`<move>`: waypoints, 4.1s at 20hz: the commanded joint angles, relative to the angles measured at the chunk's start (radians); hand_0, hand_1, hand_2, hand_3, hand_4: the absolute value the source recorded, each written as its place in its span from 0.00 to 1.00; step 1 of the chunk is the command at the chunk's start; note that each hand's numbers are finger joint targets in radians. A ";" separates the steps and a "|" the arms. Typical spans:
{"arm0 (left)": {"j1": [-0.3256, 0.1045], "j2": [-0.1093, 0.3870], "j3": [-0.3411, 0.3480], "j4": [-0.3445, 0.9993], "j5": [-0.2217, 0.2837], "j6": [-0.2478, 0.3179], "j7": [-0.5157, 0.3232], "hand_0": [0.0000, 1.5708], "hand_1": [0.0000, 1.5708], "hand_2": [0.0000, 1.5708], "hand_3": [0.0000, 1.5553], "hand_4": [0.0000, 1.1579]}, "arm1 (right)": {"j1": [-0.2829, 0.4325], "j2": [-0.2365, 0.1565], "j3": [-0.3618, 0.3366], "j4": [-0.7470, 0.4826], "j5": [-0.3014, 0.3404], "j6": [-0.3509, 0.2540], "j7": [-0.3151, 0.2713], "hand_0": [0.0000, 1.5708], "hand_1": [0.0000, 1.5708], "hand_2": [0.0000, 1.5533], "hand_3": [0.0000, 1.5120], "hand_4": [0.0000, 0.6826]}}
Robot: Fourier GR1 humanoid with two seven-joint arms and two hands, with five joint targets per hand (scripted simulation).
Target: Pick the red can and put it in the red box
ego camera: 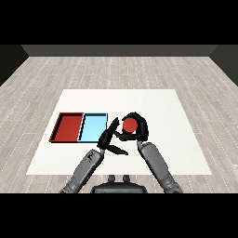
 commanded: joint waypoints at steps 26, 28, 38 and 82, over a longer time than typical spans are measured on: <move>-0.211 0.001 -0.046 0.189 0.195 0.306 -0.095 1.00 1.00 1.00 0.97 0.99 | -0.068 0.010 0.181 0.037 -0.060 -0.137 -0.035 1.00 1.00 0.95 0.93 0.92; -0.127 0.001 -0.086 0.102 0.138 0.366 -0.057 1.00 1.00 1.00 0.99 0.97 | -0.106 0.010 0.118 0.041 -0.096 -0.097 -0.029 1.00 1.00 0.95 0.93 0.91; -0.141 0.001 -0.039 0.183 0.139 0.288 -0.088 1.00 1.00 1.00 0.96 0.97 | -0.063 0.010 0.153 -0.008 -0.068 -0.134 -0.011 1.00 1.00 0.94 0.92 0.93; -0.125 0.144 0.162 0.068 0.036 0.272 0.006 1.00 1.00 1.00 0.94 0.99 | 0.288 -0.187 -0.229 -0.350 -0.124 0.165 0.036 0.00 0.00 0.00 0.00 0.00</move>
